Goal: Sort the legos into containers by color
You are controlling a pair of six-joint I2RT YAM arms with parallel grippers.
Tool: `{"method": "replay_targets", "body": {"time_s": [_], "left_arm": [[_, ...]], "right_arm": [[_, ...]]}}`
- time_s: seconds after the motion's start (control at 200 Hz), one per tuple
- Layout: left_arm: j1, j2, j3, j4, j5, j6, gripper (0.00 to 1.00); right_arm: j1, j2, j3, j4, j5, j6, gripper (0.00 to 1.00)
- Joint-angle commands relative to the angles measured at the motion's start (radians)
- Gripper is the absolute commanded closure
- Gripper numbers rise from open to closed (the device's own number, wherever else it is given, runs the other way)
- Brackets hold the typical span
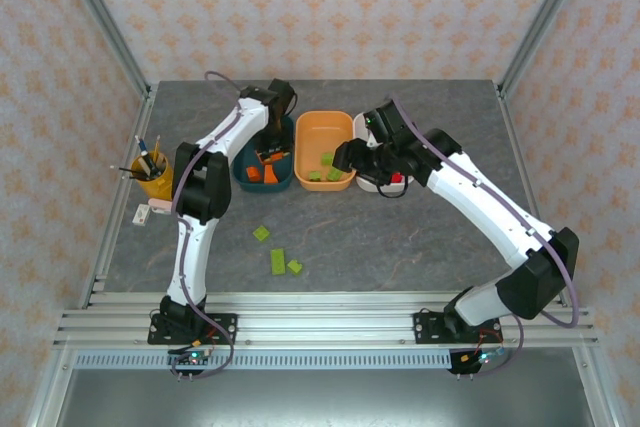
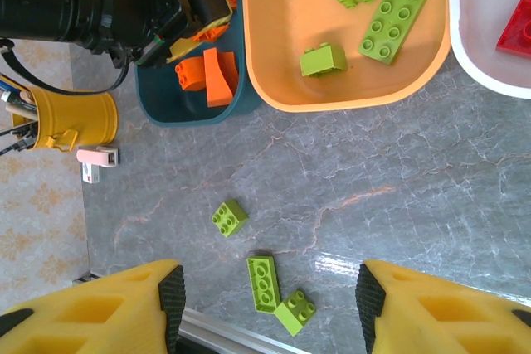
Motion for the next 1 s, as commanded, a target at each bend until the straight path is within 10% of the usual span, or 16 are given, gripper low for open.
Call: {"method": "replay_targets", "body": {"time_s": [0.0, 0.57, 0.996], "left_arm": [[0.006, 0.011, 0.005, -0.042, 0.007, 0.013, 0.61], [0.006, -0.076, 0.01, -0.058, -0.038, 0.015, 0.43], [0.006, -0.692, -0.433, 0.014, -0.212, -0.049, 0.19]], "right_arm": [[0.006, 0.002, 0.026, 0.02, 0.024, 0.015, 0.41], [0.04, 0.02, 0.056, -0.015, 0.052, -0.018, 0.41], [0.276, 0.175, 0.119, -0.076, 0.19, -0.194, 0.4]]}}
